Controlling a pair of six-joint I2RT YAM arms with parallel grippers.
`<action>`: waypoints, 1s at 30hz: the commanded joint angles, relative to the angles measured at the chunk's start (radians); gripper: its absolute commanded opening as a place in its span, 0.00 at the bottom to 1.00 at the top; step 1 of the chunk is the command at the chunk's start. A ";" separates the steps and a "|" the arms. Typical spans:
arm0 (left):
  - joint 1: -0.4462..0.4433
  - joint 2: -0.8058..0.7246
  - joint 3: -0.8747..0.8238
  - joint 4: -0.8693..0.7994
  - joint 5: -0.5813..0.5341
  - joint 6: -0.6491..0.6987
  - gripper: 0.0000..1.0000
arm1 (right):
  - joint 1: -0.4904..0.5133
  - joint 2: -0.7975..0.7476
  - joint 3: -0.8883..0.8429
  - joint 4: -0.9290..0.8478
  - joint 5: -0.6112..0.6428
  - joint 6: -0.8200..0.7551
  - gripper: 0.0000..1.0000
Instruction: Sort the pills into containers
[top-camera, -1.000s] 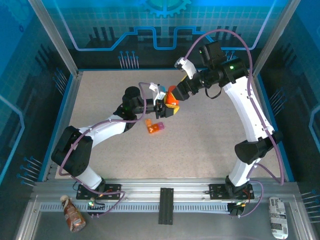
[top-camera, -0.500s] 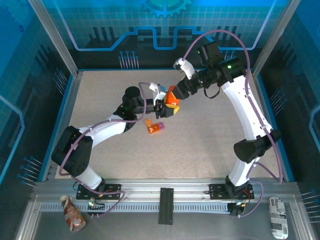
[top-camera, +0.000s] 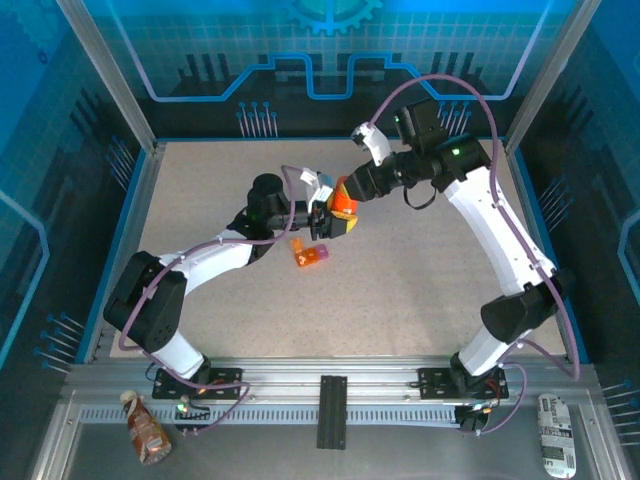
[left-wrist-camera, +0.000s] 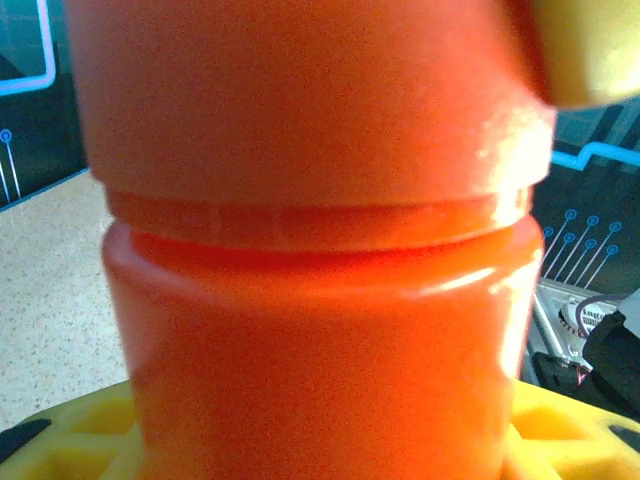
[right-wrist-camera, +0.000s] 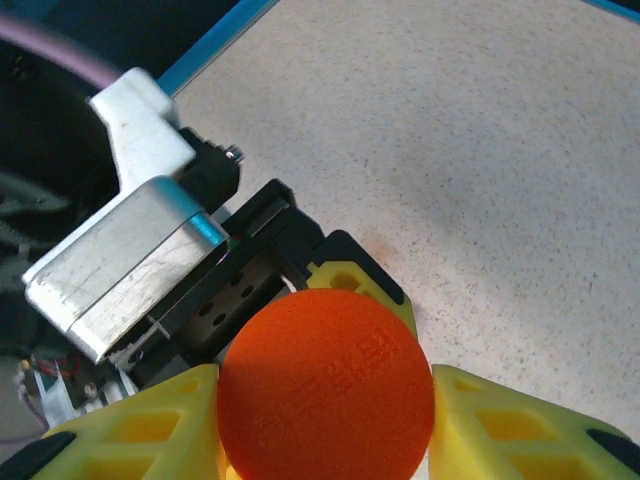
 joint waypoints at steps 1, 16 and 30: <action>-0.009 -0.024 0.031 0.126 0.004 0.021 0.00 | 0.053 -0.035 -0.147 0.110 0.100 0.231 0.43; -0.008 -0.018 0.024 0.117 0.002 0.026 0.00 | 0.095 -0.070 -0.130 0.185 0.180 0.339 0.54; -0.007 -0.017 0.029 0.112 0.029 0.023 0.00 | -0.146 -0.137 0.027 0.077 -0.287 -0.074 0.83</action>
